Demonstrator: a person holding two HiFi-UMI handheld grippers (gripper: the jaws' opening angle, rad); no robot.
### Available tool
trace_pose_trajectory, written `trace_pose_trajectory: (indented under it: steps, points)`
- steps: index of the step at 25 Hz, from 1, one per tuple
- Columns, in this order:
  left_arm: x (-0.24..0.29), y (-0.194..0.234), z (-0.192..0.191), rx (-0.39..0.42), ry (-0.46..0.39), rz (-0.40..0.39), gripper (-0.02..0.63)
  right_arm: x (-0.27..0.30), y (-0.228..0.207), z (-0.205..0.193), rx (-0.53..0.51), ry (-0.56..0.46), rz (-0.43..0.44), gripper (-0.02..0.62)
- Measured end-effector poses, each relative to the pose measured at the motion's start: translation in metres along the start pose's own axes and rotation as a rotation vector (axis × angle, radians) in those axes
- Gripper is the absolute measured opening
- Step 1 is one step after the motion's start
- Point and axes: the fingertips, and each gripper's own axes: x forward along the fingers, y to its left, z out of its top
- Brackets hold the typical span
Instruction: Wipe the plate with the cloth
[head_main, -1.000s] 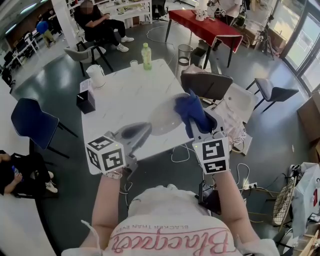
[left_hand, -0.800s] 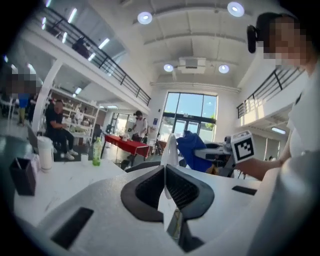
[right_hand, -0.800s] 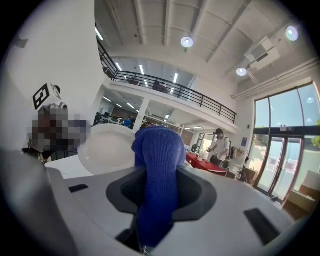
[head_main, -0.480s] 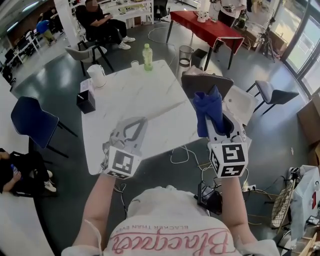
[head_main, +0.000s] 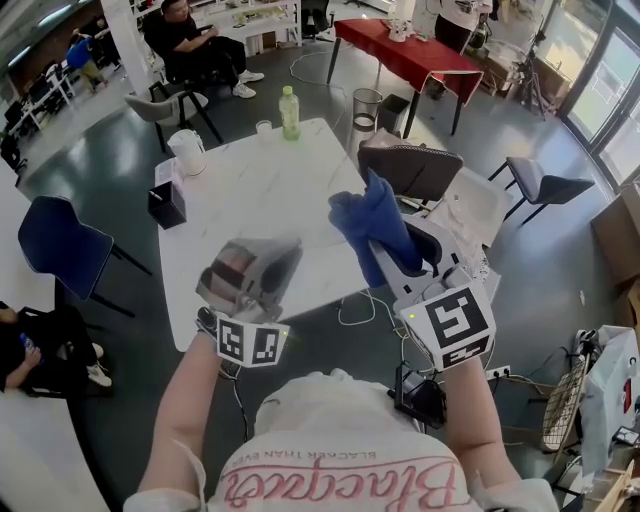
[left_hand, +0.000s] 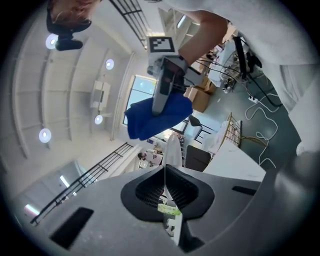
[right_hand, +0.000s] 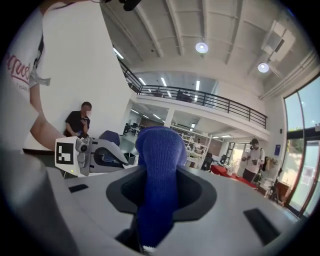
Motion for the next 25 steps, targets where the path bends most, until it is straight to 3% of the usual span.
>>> trace_pose_trajectory:
  steps: [6, 8, 11, 15, 25]
  points:
    - [-0.001, -0.013, 0.026, 0.296, -0.047, 0.007, 0.012, 0.02, 0.045, 0.007, -0.036, 0.06, 0.178, 0.12]
    - [-0.002, -0.017, 0.032, 0.343, -0.063, 0.011, 0.012, 0.025, 0.057, -0.002, -0.04, 0.108, 0.218, 0.12]
    - [-0.001, -0.018, 0.035, 0.355, -0.074, 0.009, 0.012, 0.027, 0.054, -0.016, -0.088, 0.152, 0.198, 0.12]
    - [0.0, -0.015, 0.028, 0.34, -0.07, 0.019, 0.012, 0.029, 0.034, -0.029, -0.027, 0.167, 0.178, 0.12]
    - [-0.008, -0.006, 0.028, 0.354, -0.086, 0.046, 0.012, 0.017, -0.032, -0.081, 0.024, 0.289, 0.002, 0.12]
